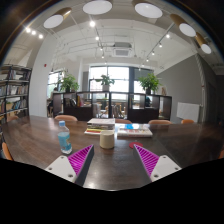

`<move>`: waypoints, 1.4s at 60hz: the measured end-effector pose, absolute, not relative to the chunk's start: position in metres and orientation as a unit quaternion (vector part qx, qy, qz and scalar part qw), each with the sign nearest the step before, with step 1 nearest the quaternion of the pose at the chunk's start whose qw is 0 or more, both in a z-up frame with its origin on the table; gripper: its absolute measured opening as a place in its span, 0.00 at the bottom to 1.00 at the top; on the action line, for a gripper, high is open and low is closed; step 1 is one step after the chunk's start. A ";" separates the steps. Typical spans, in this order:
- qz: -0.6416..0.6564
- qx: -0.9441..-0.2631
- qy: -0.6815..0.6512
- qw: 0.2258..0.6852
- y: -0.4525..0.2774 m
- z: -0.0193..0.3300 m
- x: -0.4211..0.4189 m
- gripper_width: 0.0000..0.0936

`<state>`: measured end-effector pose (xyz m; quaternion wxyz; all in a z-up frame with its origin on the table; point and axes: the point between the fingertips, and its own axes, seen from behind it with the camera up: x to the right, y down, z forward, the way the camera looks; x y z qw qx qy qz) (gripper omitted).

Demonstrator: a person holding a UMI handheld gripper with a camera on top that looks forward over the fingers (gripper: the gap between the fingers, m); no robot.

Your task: Pour water

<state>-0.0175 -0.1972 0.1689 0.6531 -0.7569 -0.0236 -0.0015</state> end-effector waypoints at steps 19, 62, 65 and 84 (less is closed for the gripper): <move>0.063 -0.762 -0.066 0.642 -0.145 0.112 -0.193 0.86; 0.056 -0.764 -0.037 0.641 0.018 0.076 -0.286 0.59; 0.056 -0.760 -0.045 0.646 0.022 0.080 -0.285 0.51; 0.062 -0.747 -0.058 0.659 0.020 0.084 -0.291 0.30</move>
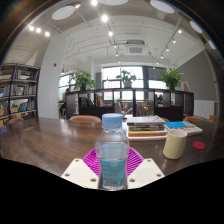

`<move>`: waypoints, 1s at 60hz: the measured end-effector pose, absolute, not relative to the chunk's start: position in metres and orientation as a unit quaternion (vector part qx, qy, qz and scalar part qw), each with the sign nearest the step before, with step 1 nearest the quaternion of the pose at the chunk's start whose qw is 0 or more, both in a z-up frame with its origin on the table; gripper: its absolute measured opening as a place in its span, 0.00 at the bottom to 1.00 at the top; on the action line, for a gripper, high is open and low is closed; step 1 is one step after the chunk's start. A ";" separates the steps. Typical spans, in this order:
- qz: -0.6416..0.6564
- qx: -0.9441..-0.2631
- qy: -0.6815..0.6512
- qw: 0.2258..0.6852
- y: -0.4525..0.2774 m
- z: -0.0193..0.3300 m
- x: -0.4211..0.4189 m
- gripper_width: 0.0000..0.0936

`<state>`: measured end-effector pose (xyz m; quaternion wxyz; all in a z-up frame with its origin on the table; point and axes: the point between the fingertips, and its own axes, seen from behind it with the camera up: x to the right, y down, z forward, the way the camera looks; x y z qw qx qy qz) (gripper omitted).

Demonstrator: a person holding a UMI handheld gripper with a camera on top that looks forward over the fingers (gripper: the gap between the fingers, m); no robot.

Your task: Pour water

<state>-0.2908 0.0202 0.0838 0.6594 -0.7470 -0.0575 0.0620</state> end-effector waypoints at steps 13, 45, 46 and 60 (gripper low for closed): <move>0.087 -0.764 -0.028 0.638 0.035 0.078 -0.281 0.30; 0.560 -0.497 0.445 0.490 0.128 0.184 -0.176 0.32; 0.566 -0.485 0.462 0.481 0.120 0.189 -0.172 0.32; 0.647 -0.321 0.576 0.383 0.117 0.174 -0.136 0.32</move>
